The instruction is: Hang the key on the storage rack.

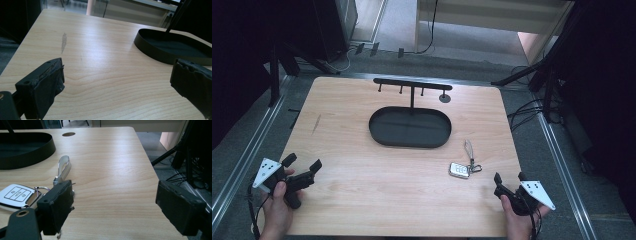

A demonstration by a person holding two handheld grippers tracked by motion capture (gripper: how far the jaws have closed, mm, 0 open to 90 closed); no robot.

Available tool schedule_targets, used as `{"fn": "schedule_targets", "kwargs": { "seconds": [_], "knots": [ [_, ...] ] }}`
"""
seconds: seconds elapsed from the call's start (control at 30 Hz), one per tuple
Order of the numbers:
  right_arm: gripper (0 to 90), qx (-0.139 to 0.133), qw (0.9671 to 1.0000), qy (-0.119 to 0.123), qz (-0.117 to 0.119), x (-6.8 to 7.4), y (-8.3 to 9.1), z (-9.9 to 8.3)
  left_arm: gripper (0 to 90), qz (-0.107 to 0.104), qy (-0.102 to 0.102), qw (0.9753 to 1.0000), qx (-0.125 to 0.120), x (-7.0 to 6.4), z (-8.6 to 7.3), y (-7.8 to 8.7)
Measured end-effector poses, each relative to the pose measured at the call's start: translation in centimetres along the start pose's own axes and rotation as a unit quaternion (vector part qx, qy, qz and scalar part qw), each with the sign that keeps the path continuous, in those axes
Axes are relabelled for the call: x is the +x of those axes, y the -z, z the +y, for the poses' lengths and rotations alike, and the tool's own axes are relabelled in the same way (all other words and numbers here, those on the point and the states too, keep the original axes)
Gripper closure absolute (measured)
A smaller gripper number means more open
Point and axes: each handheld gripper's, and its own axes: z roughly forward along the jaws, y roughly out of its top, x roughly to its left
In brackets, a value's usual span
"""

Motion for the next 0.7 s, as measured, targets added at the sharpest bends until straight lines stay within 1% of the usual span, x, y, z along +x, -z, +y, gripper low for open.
{"fn": "schedule_targets", "kwargs": {
  "seconds": [0.1,0.23,0.33,0.37,0.4,0.43,0.47,0.53,0.57,0.63,0.7],
  "knots": [
    [14.7,0.002,1.0,0.004,-0.004,0.1,-0.1,0.0,0.0,0.001,-0.001,1.0,0.0,-0.1,0.0,0.0],
    [14.6,0.011,0.9998,0.006,-0.012,0.3,-0.2,0.1,0.0,0.0,0.0,1.0,0.001,0.0,0.0,0.0],
    [14.6,0.03,0.9994,0.012,-0.01,0.3,-0.6,0.2,0.0,0.0,-0.001,1.0,0.001,0.0,0.0,0.0],
    [14.7,0.039,0.999,0.014,-0.014,0.4,-0.8,0.3,0.0,0.0,0.0,1.0,0.0,0.0,0.0,0.0],
    [16.2,0.048,0.9986,0.018,-0.014,0.4,-1.0,0.3,0.0,0.0,0.0,1.0,0.0,0.0,0.0,0.0],
    [19.3,0.055,0.9982,0.02,-0.012,0.5,-1.1,0.4,0.0,0.0,0.0,1.0,0.0,0.0,0.0,0.0],
    [23.2,0.061,0.9978,0.022,-0.015,0.5,-1.2,0.4,0.0,0.0,0.0,1.0,0.0,0.0,0.0,0.0],
    [31.7,0.067,0.9973,0.024,-0.018,0.6,-1.4,0.5,0.0,0.0,0.0,1.0,0.0,0.0,0.0,0.0],
    [34.0,0.069,0.9972,0.023,-0.019,0.6,-1.5,0.5,0.0,0.0,-0.001,1.0,0.001,0.0,0.0,0.0],
    [38.6,0.078,0.9966,0.027,-0.01,0.8,-1.8,0.6,0.0,0.0,0.001,1.0,0.001,0.0,0.0,-0.1],
    [40.3,0.098,0.9943,0.042,-0.002,1.2,-2.2,0.8,0.0,0.0,0.002,1.0,0.002,0.0,0.0,-0.1]
  ]
}}
